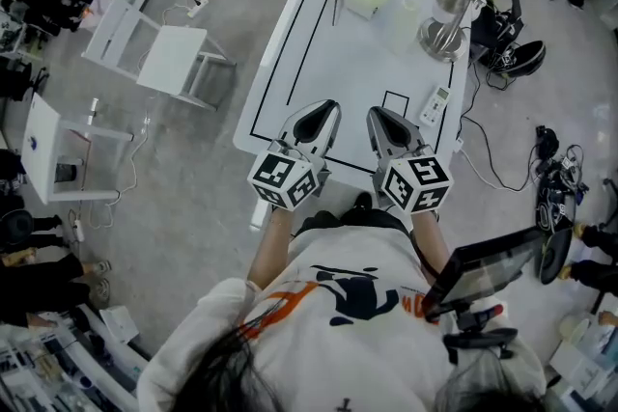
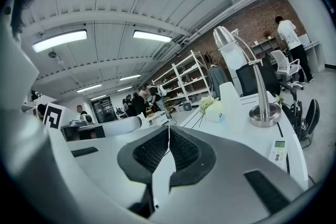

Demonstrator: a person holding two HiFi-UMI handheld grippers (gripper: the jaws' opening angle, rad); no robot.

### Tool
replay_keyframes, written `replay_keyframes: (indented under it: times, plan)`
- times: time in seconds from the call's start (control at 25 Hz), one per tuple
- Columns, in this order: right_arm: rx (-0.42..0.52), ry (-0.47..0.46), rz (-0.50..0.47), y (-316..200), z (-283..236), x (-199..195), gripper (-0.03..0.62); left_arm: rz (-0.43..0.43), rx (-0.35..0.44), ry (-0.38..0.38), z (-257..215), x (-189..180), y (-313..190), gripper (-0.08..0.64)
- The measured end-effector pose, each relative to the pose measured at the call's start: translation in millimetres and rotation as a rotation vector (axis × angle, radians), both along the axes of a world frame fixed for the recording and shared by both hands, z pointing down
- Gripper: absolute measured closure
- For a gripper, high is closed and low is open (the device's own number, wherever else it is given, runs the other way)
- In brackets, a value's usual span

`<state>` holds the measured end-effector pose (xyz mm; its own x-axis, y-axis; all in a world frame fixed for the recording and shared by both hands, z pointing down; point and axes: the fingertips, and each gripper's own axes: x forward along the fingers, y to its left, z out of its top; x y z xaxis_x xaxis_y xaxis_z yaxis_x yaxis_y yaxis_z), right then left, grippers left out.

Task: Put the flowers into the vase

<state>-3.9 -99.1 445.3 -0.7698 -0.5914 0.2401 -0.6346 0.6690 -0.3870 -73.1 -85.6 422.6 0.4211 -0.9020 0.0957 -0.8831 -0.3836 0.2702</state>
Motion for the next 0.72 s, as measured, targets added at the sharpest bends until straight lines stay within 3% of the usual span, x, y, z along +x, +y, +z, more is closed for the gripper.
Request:
replay_keyframes:
  times: [0.44, 0.72]
  plan:
    - [-0.022, -0.009, 0.001, -34.3, 8.6, 9.3, 0.578, -0.009, 0.0, -0.082, -6.4, -17.6, -48.7, 0.539]
    - [0.002, 0.018, 0.039, -67.2, 7.0, -1.0, 0.578, 0.047, -0.002, -0.124, -7.6, -42.7, -95.8, 0.538]
